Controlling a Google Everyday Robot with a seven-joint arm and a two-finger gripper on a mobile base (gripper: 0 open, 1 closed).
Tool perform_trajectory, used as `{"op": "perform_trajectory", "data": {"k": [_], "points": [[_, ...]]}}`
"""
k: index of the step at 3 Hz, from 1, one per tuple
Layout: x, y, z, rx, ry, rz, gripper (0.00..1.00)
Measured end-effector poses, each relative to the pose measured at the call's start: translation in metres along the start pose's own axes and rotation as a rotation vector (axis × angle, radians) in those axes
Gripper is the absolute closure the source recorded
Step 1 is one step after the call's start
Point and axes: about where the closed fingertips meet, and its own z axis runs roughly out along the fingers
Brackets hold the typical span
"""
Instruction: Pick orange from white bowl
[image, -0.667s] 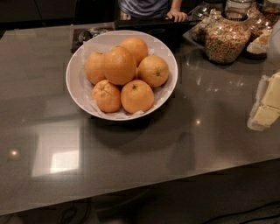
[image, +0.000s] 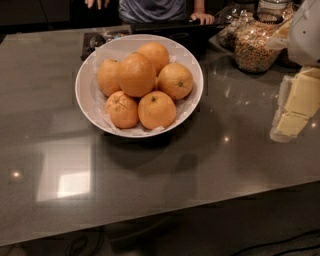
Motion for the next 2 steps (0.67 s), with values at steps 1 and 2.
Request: {"op": "perform_trajectory", "data": {"k": [1,2], "points": [[-0.028,0.003,-0.006,0.001,0.031,-0.082,0.0],[-0.047,0.008,-0.015,0.002,0.024,-0.158,0.0]]}}
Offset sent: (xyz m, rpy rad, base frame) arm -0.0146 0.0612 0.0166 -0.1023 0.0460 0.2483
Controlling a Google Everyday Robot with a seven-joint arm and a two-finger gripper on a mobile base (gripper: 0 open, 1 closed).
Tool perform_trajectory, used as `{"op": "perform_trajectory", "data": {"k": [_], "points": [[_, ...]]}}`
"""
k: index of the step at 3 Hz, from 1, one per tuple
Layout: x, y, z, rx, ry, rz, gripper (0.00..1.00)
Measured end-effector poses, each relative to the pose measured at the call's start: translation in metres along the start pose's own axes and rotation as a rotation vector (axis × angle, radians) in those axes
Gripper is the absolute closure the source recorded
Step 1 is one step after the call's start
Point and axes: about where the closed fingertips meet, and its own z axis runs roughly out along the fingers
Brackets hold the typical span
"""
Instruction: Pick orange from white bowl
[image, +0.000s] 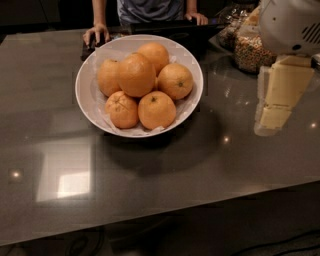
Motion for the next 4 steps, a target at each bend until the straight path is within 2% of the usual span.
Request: {"op": "perform_trajectory", "data": {"k": [1,2,3,4], "points": [[-0.004,-0.003,-0.007,0.031,-0.009,-0.002,0.0],[-0.038,-0.016,-0.012,0.058,-0.011,-0.024,0.0],[-0.104,-0.058,-0.008,0.077,0.003,-0.087,0.0],[-0.113,-0.063,-0.016,0.118,-0.026,-0.094,0.0]]}}
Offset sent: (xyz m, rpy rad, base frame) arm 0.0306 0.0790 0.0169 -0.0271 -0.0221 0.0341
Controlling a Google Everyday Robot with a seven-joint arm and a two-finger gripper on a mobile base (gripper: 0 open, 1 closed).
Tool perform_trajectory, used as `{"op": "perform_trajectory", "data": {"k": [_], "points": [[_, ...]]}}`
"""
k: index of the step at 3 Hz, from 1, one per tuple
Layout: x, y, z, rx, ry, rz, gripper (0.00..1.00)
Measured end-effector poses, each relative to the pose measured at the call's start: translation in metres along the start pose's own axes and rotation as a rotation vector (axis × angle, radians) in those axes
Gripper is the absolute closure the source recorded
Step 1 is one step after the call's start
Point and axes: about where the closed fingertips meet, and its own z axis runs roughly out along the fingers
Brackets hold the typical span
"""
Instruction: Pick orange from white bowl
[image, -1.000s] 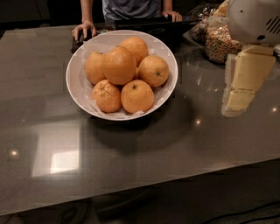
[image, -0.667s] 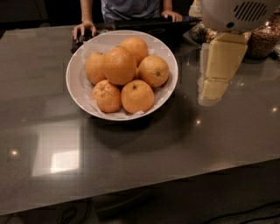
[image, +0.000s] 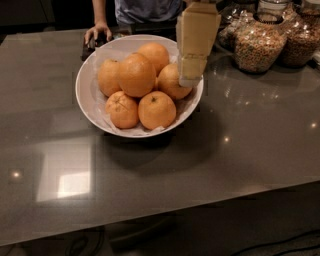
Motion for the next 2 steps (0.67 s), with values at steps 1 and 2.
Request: {"op": "perform_trajectory", "data": {"k": [1,2], "points": [[-0.02,-0.011,0.006,0.012,-0.024,-0.015,0.0],[-0.041,-0.027,0.021,-0.012,-0.045,-0.041,0.0]]}}
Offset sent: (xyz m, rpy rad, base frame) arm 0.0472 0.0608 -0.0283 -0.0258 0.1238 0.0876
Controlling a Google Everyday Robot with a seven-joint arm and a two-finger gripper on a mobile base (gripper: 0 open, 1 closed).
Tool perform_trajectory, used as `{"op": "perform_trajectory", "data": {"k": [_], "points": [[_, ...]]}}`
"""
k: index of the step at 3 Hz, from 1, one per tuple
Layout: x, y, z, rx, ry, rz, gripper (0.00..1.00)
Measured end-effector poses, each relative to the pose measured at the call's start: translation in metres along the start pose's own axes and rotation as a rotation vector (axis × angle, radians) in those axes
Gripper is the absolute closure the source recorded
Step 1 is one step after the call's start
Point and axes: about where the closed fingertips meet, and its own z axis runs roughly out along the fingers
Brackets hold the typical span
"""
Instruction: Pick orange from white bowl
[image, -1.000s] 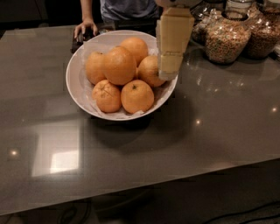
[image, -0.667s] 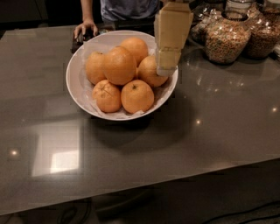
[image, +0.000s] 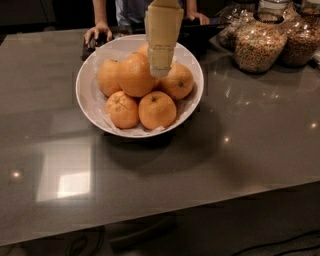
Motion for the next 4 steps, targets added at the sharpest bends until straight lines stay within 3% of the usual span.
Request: {"op": "perform_trajectory", "data": {"k": [2,4], "points": [[-0.026,-0.01,0.041,-0.1,-0.051,-0.056,0.08],[-0.036,-0.006,0.064,-0.156,-0.056,-0.083,0.0]]}}
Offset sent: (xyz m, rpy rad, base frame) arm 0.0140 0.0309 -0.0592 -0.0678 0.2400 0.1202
